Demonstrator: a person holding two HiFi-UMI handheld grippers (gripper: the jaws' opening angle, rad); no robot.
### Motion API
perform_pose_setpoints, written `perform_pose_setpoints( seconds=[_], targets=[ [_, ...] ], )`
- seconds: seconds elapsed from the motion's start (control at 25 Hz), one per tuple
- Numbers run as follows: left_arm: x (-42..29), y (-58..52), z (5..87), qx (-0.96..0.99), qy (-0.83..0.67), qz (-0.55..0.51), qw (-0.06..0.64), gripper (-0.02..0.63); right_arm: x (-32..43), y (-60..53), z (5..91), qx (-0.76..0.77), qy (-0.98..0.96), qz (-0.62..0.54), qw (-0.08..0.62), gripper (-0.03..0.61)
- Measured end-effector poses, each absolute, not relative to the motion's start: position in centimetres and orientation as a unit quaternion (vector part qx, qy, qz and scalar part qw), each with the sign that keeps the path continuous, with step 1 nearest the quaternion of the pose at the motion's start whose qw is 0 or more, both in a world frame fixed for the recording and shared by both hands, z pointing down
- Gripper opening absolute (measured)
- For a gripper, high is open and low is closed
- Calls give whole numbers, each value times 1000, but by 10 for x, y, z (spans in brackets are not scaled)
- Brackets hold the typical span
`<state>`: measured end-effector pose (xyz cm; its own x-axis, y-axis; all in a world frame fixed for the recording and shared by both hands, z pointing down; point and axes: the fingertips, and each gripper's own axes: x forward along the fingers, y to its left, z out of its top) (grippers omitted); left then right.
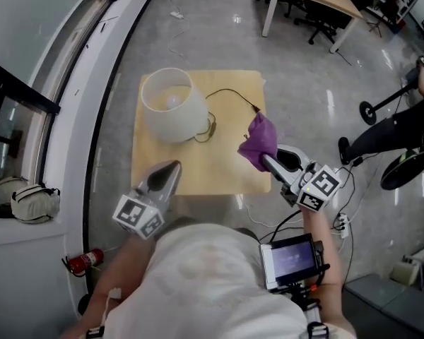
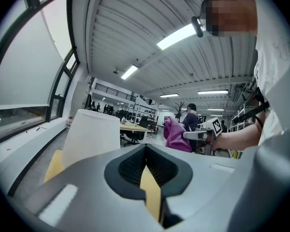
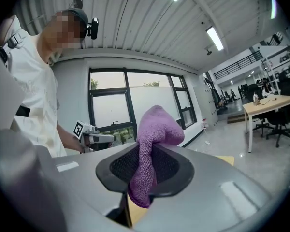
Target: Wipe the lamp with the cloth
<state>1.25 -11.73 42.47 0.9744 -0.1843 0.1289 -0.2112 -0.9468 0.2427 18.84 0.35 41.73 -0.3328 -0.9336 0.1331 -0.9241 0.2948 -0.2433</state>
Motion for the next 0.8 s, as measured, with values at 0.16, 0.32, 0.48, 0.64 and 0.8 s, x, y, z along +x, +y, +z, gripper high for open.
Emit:
perform_pose_setpoints(
  seconds=[0.16, 0.32, 0.48, 0.64, 0.8],
  targets=[
    [27, -100, 420, 986, -107, 46, 120, 0, 179, 13, 435, -565, 813, -142, 7, 83],
    [42, -76, 419, 985, -119, 40, 116, 0, 175, 26, 442, -554, 822, -134, -5, 83],
    [45, -53, 425, 983, -131, 39, 120, 0, 171, 42, 445, -543, 830, -128, -16, 81],
    [42, -46, 427, 982, -140, 37, 124, 0, 168, 43, 443, -541, 832, -123, -21, 80],
    [41, -40, 428, 981, -145, 35, 122, 0, 166, 45, 443, -538, 834, -119, -20, 80]
  ],
)
